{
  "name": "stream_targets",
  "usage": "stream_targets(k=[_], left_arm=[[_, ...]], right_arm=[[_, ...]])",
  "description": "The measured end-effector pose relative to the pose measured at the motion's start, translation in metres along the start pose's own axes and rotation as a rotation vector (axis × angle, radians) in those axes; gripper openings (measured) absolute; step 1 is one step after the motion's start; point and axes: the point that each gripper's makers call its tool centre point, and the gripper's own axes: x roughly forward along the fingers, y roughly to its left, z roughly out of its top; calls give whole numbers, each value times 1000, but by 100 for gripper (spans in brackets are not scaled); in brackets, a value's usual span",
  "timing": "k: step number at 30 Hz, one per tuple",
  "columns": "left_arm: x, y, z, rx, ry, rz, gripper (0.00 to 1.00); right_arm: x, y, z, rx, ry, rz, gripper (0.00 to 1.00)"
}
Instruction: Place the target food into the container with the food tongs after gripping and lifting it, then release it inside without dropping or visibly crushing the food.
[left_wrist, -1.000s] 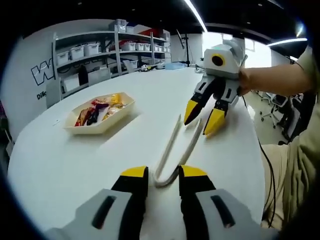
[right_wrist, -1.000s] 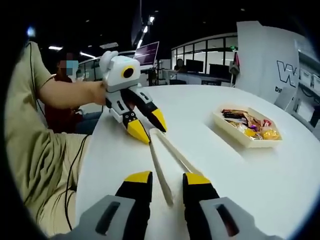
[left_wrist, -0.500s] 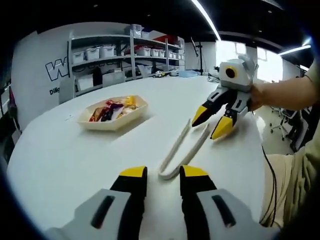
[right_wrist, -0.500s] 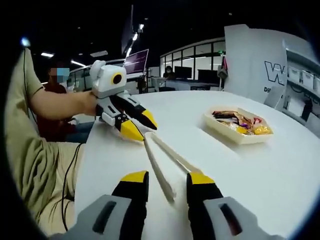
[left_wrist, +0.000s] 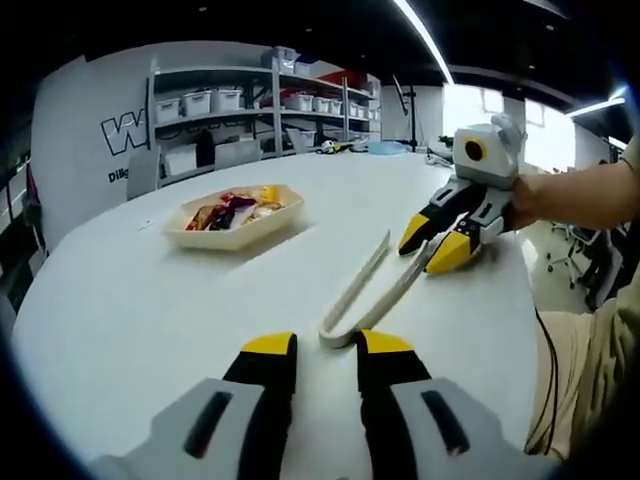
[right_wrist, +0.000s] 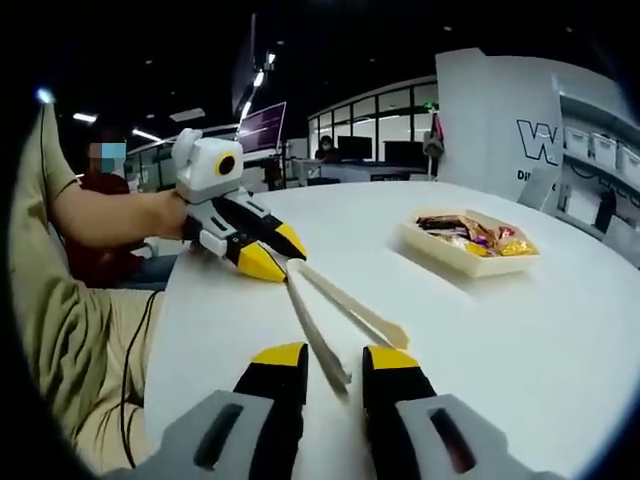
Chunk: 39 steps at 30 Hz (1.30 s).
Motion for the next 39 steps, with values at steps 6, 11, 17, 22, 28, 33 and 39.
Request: stream_targets(k=[6,11,17,22,28,33,39], left_arm=[[-1,-2,-1,1,1,-2,22],[-5,-2,2,-5,-11,4,22],[-10,-6,3,-23,-35,12,22],[-14,-5,-2,-50,-43,23,23],[-19,-7,-10,-82,-53,31,25],[-21,-6,-9,-103,-66,42,27],[-25,-5,-8,-137,-93,60,29]], right_arm=[[-1,-1,1,11,-12,-4,16],[-1,-2,0,18,-20,-10,16],[-2,-4,1,26,-34,-24,17],[-3,-5,1,35,-45,-40,17],[-4,-8,3,43,-64,-61,20],[-7,-11,7,67,-99,-84,23],[-9,-14,9,75,-114,-117,24]])
